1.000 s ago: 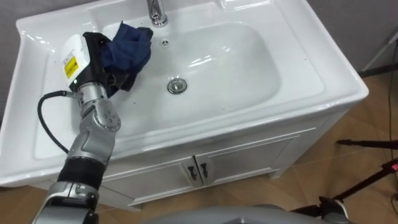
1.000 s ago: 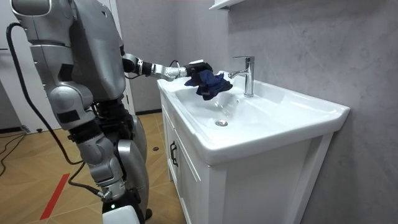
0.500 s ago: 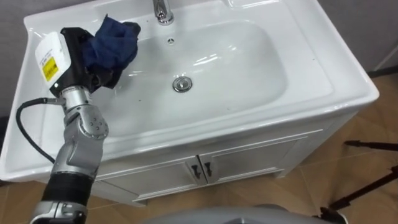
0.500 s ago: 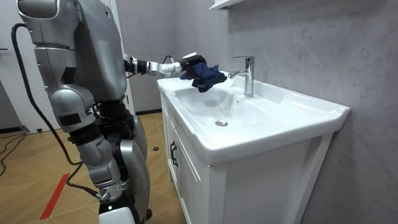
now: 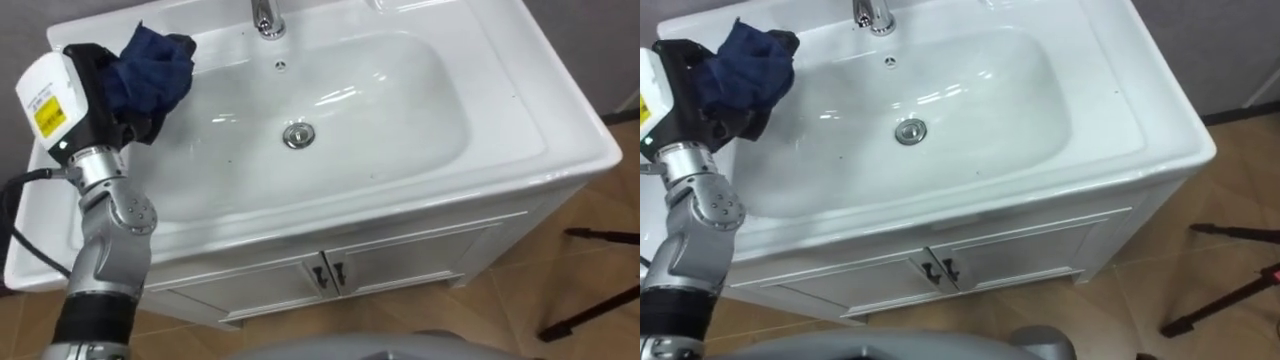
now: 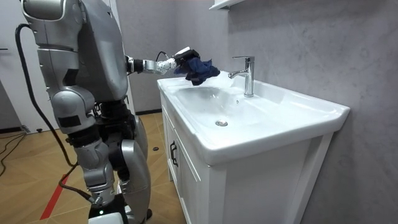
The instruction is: Wipe basin
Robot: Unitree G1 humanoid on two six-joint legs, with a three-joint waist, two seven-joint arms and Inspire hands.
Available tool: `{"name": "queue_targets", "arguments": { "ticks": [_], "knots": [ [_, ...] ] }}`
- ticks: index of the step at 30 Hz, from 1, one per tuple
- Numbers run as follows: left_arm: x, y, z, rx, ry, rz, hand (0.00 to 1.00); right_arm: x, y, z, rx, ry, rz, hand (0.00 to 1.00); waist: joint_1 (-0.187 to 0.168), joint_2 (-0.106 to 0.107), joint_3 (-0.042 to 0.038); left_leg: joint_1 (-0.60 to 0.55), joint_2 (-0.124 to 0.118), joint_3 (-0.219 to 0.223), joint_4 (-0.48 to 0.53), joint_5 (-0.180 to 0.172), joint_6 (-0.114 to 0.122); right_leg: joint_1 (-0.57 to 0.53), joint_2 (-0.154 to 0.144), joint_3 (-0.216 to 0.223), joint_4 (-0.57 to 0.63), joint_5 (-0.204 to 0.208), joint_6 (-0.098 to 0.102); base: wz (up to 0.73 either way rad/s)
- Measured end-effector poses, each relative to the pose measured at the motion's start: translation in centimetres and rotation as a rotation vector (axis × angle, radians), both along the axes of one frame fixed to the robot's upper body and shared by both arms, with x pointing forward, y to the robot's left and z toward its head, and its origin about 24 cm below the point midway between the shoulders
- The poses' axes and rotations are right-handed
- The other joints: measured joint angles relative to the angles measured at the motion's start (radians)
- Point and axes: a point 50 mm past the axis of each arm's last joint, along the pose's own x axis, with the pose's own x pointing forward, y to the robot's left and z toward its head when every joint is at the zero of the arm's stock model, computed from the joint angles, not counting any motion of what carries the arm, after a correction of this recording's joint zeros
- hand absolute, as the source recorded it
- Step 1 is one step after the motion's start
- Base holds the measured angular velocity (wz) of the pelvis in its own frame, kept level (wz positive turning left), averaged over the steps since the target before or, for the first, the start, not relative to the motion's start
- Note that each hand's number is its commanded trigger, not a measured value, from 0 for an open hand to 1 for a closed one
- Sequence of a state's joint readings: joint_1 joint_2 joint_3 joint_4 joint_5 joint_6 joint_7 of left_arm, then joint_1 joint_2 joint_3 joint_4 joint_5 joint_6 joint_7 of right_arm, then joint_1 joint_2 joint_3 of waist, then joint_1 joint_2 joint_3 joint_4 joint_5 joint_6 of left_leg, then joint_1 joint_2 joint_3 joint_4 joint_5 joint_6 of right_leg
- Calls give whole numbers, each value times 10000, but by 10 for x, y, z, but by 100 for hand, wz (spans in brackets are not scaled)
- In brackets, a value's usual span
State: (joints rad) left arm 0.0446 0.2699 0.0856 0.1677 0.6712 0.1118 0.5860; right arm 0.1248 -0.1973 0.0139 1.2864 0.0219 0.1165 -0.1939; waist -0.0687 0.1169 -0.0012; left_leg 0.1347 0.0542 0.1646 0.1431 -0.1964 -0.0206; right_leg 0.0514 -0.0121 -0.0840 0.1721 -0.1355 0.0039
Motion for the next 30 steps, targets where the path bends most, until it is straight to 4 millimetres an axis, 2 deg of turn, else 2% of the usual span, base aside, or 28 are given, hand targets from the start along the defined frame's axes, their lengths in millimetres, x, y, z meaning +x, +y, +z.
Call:
{"name": "queue_targets", "arguments": {
  "ticks": [4, 12, 20, 30],
  "knots": [
    [-3, 11, 2, 33, 15, 606, 100, -3, 0, 0, -1, 208, -37, 0, 210, 40, -29, 20, -1, -11, 5, 0, 0, 29, -2, -4, 0, -1, 2, 0],
    [-10, 17, -2, 40, 231, 982, 100, 0, 0, 0, 37, 197, 119, 0, 310, 77, -34, 175, 0, -8, -75, -4, -7, 143, 8, 6, 2, -14, 1, 0],
    [-16, 35, 4, 71, 12, 1768, 100, 0, 0, 0, 319, 394, 560, 0, 372, -4, -15, 179, 5, -9, -87, -18, -28, 126, 5, -11, 42, -91, -4, 0],
    [-19, 38, 1, 36, 342, 2038, 100, 1, 0, 0, 294, 422, 584, 0, 490, -142, 4, 194, 6, -16, -80, -26, -36, 154, 1, -21, 30, -112, -6, 0]
  ]
}}
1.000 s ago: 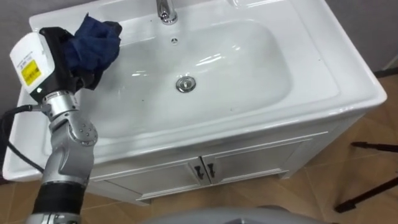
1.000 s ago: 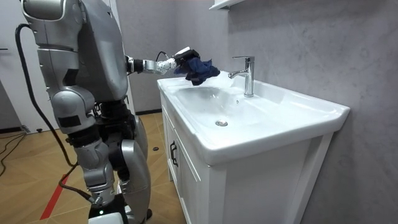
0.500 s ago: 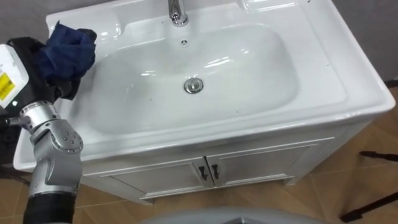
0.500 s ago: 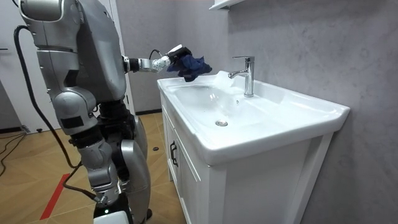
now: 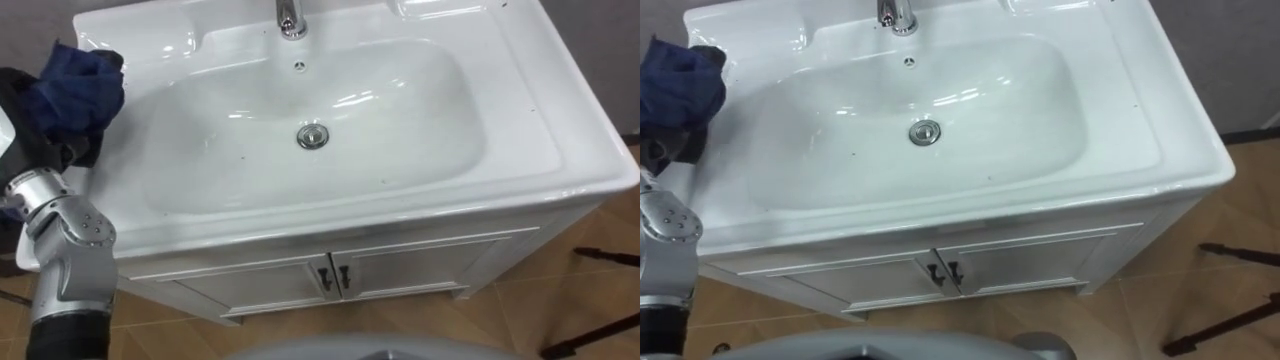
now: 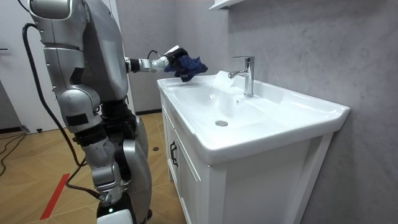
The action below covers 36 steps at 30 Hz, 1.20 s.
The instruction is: Wipe basin
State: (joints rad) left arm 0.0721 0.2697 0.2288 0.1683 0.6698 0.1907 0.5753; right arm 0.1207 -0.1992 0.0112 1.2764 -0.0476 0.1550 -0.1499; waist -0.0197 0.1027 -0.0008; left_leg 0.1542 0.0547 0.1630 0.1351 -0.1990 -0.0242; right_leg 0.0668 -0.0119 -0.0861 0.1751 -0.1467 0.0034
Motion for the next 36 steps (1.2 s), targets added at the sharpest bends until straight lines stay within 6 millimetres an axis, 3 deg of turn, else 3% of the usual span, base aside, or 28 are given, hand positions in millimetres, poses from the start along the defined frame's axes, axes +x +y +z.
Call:
{"name": "queue_targets", "arguments": {
  "ticks": [32, 33, 36],
  "knots": [
    [-9, 3, -8, -106, 607, 240, 100, -1, -1, 1, -151, -182, -124, 0, -6, 150, -12, -7, 9, -3, -9, -20, -8, 8, 7, -17, -5, 0, 0, 0],
    [-9, 3, -8, -106, 611, 244, 66, -1, -1, 1, -151, -181, -125, 0, -3, 150, -12, -6, 9, -3, -9, -20, -8, 7, 7, -17, -5, 0, 0, 0],
    [-9, 4, -8, -105, 613, 265, 70, -1, -1, 1, -151, -181, -127, 0, -3, 150, -12, -7, 9, -4, -9, -20, -8, 7, 6, -18, -3, 0, 0, 0]
  ]
}}
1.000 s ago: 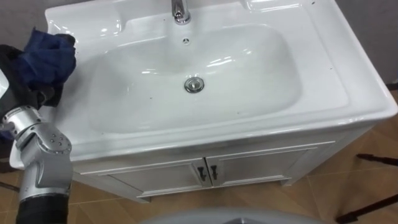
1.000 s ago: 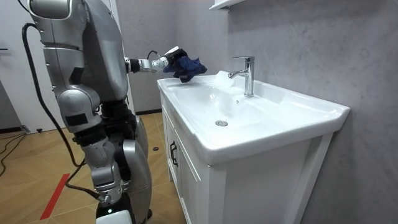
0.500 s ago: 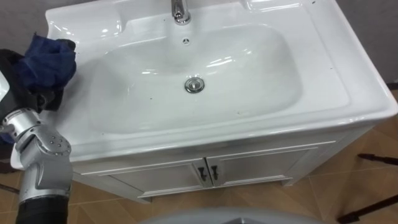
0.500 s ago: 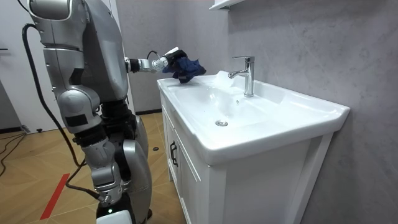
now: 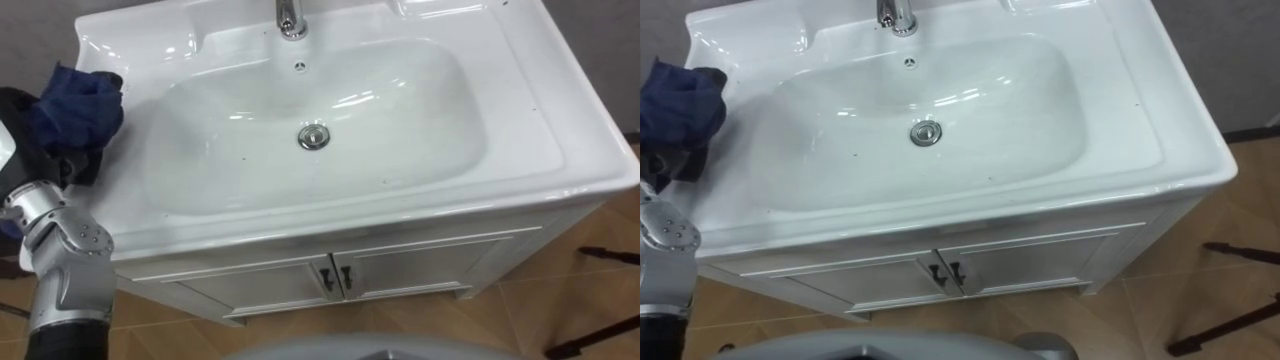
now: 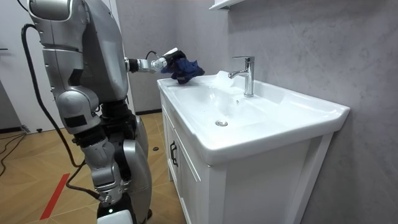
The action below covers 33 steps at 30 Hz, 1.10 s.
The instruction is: Wipe basin
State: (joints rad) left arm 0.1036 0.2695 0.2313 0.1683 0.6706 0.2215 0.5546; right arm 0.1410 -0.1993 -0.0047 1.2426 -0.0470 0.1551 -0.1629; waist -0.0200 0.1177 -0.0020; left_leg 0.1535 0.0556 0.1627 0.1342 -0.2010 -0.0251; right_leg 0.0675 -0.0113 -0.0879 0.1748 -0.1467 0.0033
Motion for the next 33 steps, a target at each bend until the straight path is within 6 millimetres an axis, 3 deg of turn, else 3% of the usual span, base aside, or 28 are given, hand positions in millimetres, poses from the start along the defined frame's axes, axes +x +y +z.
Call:
{"name": "queue_targets", "arguments": {
  "ticks": [2, 3, 4, 28, 33],
  "knots": [
    [0, 0, 0, 0, 0, 0, 64, 0, 0, 0, 1, 2, -2, 0, -3, -2, 1, 0, 0, 0, 0, 0, 0, 0, 0, 0, 0, 0, 0, 0],
    [0, 0, 0, 0, 0, 0, 3, 0, 0, 0, 0, 3, -2, 0, -4, -2, 1, 0, 0, 0, 0, 0, 0, 0, 0, 0, 0, 0, 0, 0],
    [0, 0, 0, 0, 0, 0, 0, 0, 0, 0, 0, 4, 1, 0, -4, 0, 1, -2, 0, 0, 0, 0, 0, -1, 0, 0, -1, 0, 0, 0],
    [-4, 2, -3, 4, 192, 142, 0, -3, 0, 0, -12, 204, -24, 0, -1, 3, 0, -32, -1, -9, -3, -6, -1, 8, -1, -1, 15, -25, -1, 0],
    [-2, 0, 6, 118, -199, 37, 0, 0, 0, 0, 38, 120, 36, 0, 8, -4, 1, -40, -1, -14, -11, -8, -4, -3, -1, -3, -9, -29, -1, 0]
  ]
}}
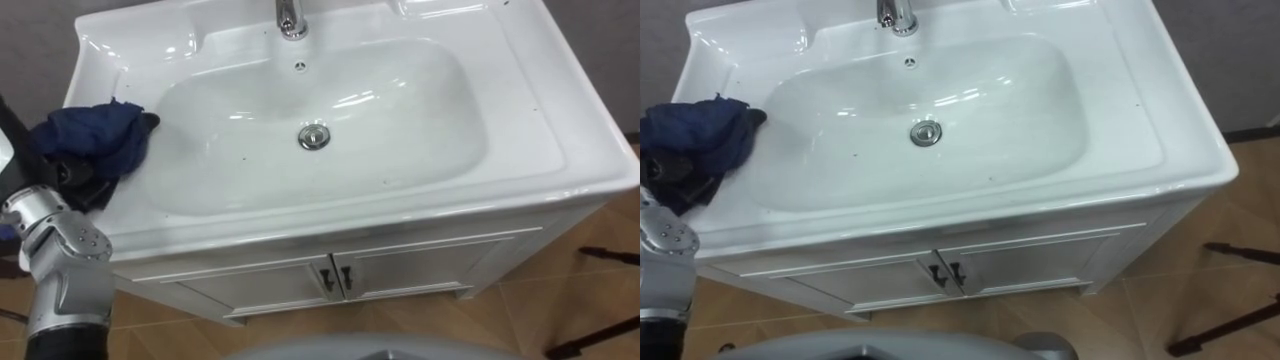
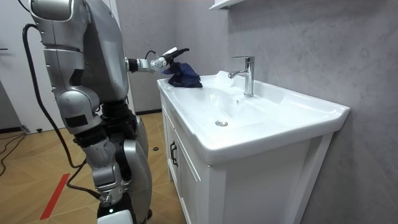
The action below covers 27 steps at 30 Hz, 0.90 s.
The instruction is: Wipe basin
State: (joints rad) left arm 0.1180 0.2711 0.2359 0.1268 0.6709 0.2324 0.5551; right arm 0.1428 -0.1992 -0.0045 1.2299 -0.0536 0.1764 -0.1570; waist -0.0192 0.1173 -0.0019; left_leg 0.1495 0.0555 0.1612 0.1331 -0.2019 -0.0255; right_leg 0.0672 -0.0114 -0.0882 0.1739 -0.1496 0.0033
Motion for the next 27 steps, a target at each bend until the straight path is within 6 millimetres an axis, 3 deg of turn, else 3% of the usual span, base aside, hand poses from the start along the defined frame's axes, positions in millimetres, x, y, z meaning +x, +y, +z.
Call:
{"name": "queue_targets", "arguments": {
  "ticks": [12, 18, 27],
  "knots": [
    [1, 6, 12, -378, -973, 209, 0, 6, 2, 0, -5, -346, 108, 0, 5, 0, -2, 39, -10, -33, 37, 3, 2, -1, -6, 1, 3, -30, 3, 1],
    [1, 11, 18, -766, -1767, 157, 0, 3, 3, 0, -105, -457, 99, 0, 20, -96, 29, 75, -10, -21, 42, 4, 2, -9, -5, 34, -7, -57, 0, 0],
    [-4, 19, 36, -958, -3175, 568, 0, 1, 9, -2, -74, -481, 55, 0, 51, -197, -1, 95, -14, 11, 22, 4, 2, 12, -6, 41, -10, -56, 1, 0]
  ]
}}
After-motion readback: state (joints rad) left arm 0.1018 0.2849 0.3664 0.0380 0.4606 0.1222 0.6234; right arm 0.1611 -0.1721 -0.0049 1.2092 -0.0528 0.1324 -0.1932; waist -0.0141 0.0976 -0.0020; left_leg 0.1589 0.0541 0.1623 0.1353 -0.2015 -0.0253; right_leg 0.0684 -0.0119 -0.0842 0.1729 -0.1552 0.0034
